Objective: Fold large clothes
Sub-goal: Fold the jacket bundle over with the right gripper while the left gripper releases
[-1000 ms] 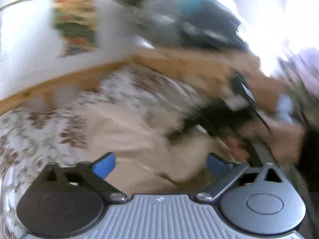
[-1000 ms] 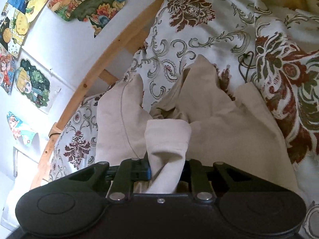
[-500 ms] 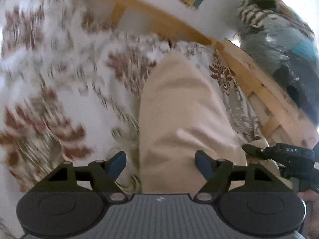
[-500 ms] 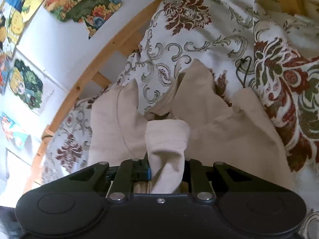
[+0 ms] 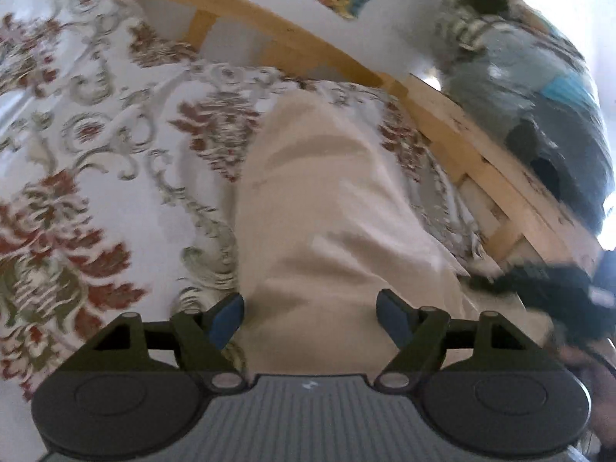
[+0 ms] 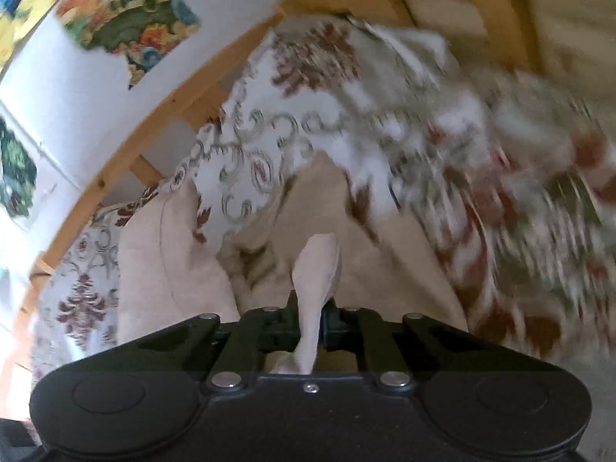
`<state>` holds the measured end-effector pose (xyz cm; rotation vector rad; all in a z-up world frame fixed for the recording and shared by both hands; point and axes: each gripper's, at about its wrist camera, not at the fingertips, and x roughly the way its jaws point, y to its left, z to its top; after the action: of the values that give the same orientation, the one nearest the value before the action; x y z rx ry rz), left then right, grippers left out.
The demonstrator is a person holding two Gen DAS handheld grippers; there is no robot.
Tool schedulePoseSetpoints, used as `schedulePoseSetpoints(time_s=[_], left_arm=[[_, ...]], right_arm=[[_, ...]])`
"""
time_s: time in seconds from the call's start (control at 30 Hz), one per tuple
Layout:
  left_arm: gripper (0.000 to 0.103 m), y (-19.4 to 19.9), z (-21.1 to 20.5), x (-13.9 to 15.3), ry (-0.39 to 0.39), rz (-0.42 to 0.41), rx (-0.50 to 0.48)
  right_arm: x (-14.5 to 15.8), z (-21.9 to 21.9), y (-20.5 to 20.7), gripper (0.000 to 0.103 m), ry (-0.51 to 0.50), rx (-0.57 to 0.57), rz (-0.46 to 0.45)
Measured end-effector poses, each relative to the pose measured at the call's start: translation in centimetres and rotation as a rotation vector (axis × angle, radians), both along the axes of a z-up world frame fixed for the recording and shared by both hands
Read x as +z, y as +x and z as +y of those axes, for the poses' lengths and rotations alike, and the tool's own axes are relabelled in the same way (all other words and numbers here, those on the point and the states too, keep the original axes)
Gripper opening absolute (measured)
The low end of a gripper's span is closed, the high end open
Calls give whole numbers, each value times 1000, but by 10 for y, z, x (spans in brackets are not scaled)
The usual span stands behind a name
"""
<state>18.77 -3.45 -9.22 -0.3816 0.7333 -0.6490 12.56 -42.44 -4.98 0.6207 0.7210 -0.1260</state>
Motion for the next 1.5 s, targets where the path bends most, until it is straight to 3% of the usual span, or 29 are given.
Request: schedulePoseSetpoints(time_s=[0.1, 0.13, 0.17, 0.23, 0.33, 0.4, 0.63, 0.67, 0.73, 0.97, 1.1, 1.13, 1.23, 1.4, 1.5], left_arm=[[83, -6, -9, -1, 37, -35, -7], [83, -7, -10, -2, 43, -35, -10], [84, -8, -11, -3, 47, -35, -12], [85, -8, -10, -3, 47, -34, -13], [86, -10, -11, -5, 53, -33, -13], [86, -11, -11, -5, 56, -34, -15], [86, -12, -13, -6, 78, -23, -20], [87, -12, -13, -6, 81, -24, -21], [87, -13, -14, -4, 86, -26, -26], [87, -26, -17, 20, 28, -42, -78], [87, -35, -17, 37, -27, -71, -93], [87, -35, -19, 38, -26, -70, -88], [87, -30, -25, 31, 21, -42, -91], [88, -21, -24, 16, 50, 12, -94], [89, -20, -24, 12, 72, 14, -100]], right_arm=[[-10, 3, 16, 11, -3, 17, -37], [-14, 3, 20, 17, 21, 27, -41], [-18, 1, 25, 20, 69, 37, -44], [-24, -4, 30, 36, 202, 28, -58], [-32, -13, 30, 48, 389, 25, -95], [-34, -13, 31, 49, 429, 25, -96], [-16, 18, 41, 51, 268, 169, -84], [-13, 23, 41, 47, 231, 187, -86], [-6, 34, 39, 19, 128, 206, -96], [52, 69, -11, 8, -284, 177, -164], [50, 52, -22, 4, -481, 79, -87], [44, 43, -22, 4, -509, 60, -64], [24, 15, -19, 5, -377, 39, -68], [12, 25, 1, 8, -417, 86, -96], [10, 23, 6, 37, -452, 30, -89]])
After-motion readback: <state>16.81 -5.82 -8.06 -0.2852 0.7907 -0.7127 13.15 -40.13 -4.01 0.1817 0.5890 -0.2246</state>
